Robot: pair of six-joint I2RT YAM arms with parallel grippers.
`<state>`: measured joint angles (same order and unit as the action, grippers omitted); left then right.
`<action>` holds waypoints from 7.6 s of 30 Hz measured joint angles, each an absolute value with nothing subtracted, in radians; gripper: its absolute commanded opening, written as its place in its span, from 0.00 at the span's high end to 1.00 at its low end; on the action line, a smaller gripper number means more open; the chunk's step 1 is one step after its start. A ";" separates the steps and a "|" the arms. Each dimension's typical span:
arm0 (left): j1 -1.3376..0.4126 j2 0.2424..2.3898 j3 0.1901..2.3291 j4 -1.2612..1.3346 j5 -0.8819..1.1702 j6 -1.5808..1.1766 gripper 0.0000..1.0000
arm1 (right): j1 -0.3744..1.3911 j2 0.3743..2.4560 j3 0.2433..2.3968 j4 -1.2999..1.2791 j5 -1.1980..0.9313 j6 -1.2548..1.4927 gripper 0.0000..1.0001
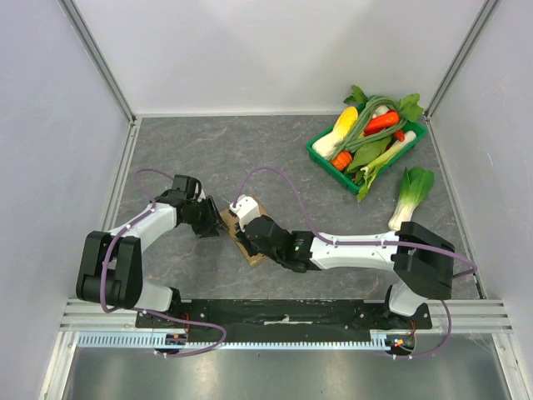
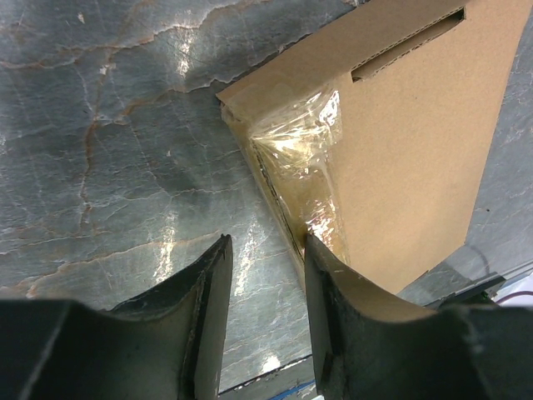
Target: Unpack the express box
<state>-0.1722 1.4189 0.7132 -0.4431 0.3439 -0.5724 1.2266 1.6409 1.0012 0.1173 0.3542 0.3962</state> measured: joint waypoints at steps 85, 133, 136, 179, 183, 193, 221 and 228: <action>-0.198 1.499 0.776 -0.491 0.395 -0.657 0.73 | 1.320 1.517 0.966 -0.256 0.381 0.463 1.00; -0.242 1.645 0.933 -0.459 0.278 -0.670 0.66 | 1.004 1.499 1.041 -0.417 0.264 0.459 1.00; -0.262 1.709 0.991 -0.414 0.334 -0.669 0.66 | 1.050 1.477 1.037 -0.422 0.226 0.481 1.00; -0.373 1.460 0.721 -0.521 0.304 -0.710 0.70 | 0.690 1.695 1.207 -0.352 0.229 0.405 1.00; -0.370 1.542 0.813 -0.531 0.292 -0.711 0.70 | 0.680 1.620 1.135 -0.376 0.221 0.419 1.00; -0.360 1.768 1.119 -0.499 0.234 -0.709 0.68 | 0.737 1.386 0.970 -0.489 0.194 0.524 1.00; -0.383 1.516 0.835 -0.370 0.398 -0.710 0.40 | 0.719 1.503 1.131 -0.438 0.309 0.511 1.00; -0.408 1.563 0.810 -0.282 0.456 -0.735 0.44 | 0.662 1.597 1.156 -0.377 0.287 0.493 1.00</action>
<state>-0.4084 1.5635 0.8104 -0.2821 0.4564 -0.7345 0.6621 1.5974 1.1561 -0.3771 0.2867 0.4927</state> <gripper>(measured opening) 0.596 0.154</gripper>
